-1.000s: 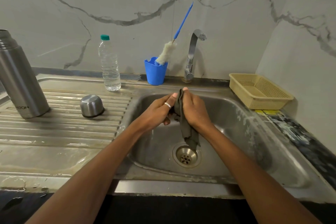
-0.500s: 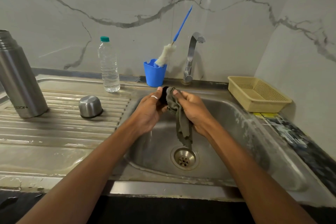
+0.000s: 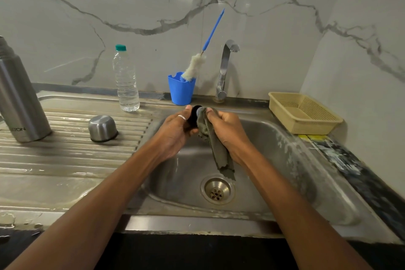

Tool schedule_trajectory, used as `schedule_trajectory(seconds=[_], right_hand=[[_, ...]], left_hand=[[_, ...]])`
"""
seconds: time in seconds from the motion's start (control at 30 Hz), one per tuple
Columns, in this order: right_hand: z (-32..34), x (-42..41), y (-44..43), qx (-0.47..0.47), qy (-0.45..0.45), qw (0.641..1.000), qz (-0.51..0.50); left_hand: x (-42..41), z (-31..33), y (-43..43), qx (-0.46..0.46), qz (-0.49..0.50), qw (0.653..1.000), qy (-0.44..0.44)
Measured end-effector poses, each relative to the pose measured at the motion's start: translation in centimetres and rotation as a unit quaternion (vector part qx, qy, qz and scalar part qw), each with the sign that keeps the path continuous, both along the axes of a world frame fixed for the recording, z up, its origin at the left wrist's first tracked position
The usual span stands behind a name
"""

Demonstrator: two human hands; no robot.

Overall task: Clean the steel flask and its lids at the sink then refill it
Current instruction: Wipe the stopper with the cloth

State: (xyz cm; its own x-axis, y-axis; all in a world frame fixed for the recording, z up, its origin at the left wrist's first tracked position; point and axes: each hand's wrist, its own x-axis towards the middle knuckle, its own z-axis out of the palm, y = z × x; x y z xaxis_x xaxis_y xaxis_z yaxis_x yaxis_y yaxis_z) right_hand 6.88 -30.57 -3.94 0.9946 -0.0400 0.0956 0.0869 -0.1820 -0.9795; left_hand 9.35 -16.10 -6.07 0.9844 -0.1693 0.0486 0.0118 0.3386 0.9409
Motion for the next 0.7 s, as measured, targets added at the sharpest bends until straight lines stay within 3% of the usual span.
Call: schedule_trajectory(seconds=[0.2,0.43,0.5,0.6,0.7], right_hand=[[0.3,-0.4,-1.3,0.006,-0.01,0.994,0.108],[-0.5,0.0,-0.7,0.028,-0.014,0.999,0.038],[-0.5,-0.1,-0.9,-0.01,-0.022,0.997,0.07],[-0.7,0.1,-1.4,-0.152,-0.042,0.983,0.095],[-0.5,0.5,-2.0,-0.213,-0.073,0.974,0.018]], left_hand=[[0.1,0.1,0.6,-0.001,0.023,1.0,0.01],[-0.2,0.1,0.1,0.02,-0.023,0.999,0.011],[-0.2,0.1,0.3,0.004,-0.033,0.999,0.013],[-0.2,-0.1,0.4,0.006,-0.015,1.0,0.016],[0.2,-0.3,0.3,0.013,0.015,1.0,0.016]])
